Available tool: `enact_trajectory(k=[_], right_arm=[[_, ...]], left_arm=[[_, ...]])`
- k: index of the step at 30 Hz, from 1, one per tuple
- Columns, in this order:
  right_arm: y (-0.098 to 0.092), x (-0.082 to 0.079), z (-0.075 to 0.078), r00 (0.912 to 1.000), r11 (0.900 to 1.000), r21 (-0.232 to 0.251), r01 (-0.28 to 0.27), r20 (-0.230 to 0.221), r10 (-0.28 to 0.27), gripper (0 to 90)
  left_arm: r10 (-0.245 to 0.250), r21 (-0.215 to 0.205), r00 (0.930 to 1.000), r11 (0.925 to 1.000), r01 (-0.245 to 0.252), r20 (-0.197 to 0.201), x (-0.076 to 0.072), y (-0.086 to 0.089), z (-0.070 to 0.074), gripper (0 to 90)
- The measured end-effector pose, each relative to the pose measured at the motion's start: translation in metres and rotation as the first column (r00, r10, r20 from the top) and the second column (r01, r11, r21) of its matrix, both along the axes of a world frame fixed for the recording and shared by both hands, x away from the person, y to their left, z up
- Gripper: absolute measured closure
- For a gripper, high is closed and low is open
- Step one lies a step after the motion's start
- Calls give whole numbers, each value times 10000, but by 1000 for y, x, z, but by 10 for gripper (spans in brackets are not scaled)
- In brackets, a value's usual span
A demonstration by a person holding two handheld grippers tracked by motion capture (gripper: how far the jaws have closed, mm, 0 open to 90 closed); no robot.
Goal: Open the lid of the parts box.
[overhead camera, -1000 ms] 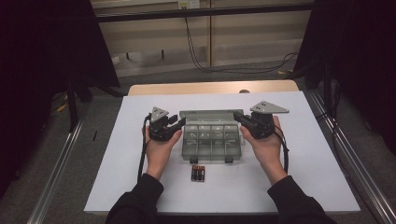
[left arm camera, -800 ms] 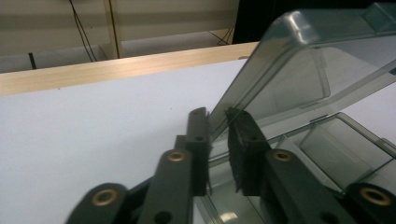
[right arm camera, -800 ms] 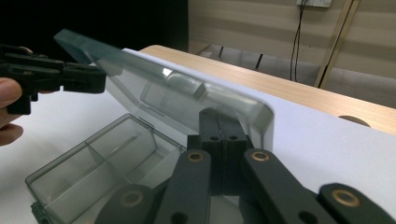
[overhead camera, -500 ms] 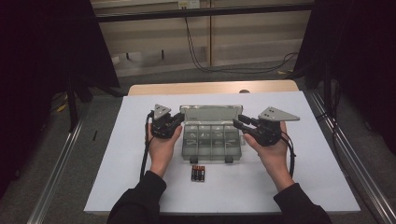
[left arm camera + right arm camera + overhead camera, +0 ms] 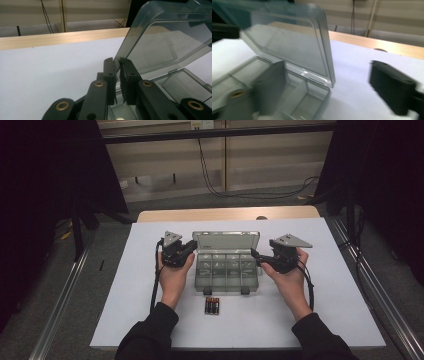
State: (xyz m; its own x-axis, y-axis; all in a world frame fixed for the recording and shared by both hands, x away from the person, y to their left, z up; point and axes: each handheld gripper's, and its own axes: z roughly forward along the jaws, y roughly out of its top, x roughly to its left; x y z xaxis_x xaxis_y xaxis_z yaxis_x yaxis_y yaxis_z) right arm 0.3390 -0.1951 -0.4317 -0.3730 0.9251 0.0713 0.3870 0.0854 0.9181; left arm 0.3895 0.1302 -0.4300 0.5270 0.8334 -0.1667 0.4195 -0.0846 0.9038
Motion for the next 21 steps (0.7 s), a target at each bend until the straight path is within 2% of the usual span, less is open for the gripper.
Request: enact_trajectory(k=[1, 2, 4, 5, 6, 9, 12, 17, 20, 21], right_arm=[[0, 0, 0, 10000, 10000, 0, 0, 0, 0, 318], [1, 3, -3, 9996, 9996, -69, 272, 30, -272, 468], [1, 4, -4, 9996, 9997, 22, 258, 87, -258, 499], [3, 6, -5, 9990, 9991, 6, 434, 110, -434, 588], [3, 6, -5, 9990, 9991, 6, 434, 110, -434, 588], [5, 9, -6, 9988, 9984, 286, 481, 1, -481, 682], [5, 12, -6, 9977, 9968, 423, 682, -22, -682, 738], [8, 14, -4, 9968, 9958, 513, 756, 228, -768, 767], [11, 17, -3, 9957, 9944, 591, 877, 239, -893, 846], [9, 19, -3, 9946, 9910, 865, 1024, 102, -1037, 861]], left_arm=[[-12, 15, 10000, 10000, 12, 12, 0, 0, 0, 838], [-19, -6, 10000, 10000, 19, 20, 1, 0, 0, 839], [-21, 7, 10000, 10000, 21, 21, 1, 0, 0, 839], [-16, 6, 10000, 10000, 16, 18, 1, 0, 0, 840], [-6, -11, 10000, 10000, 6, 16, 1, 0, 0, 840], [-12, -67, 10000, 10000, 12, -26, 3, 1, 0, 840], [43, -107, 10000, 9999, -43, -40, 3, 0, 0, 841], [20, -173, 10000, 9998, -21, -36, 5, 0, -1, 843], [79, -195, 10000, 9998, -80, -32, 6, 0, -1, 843], [50, -189, 10000, 9998, -51, -30, 7, 0, -1, 843]])
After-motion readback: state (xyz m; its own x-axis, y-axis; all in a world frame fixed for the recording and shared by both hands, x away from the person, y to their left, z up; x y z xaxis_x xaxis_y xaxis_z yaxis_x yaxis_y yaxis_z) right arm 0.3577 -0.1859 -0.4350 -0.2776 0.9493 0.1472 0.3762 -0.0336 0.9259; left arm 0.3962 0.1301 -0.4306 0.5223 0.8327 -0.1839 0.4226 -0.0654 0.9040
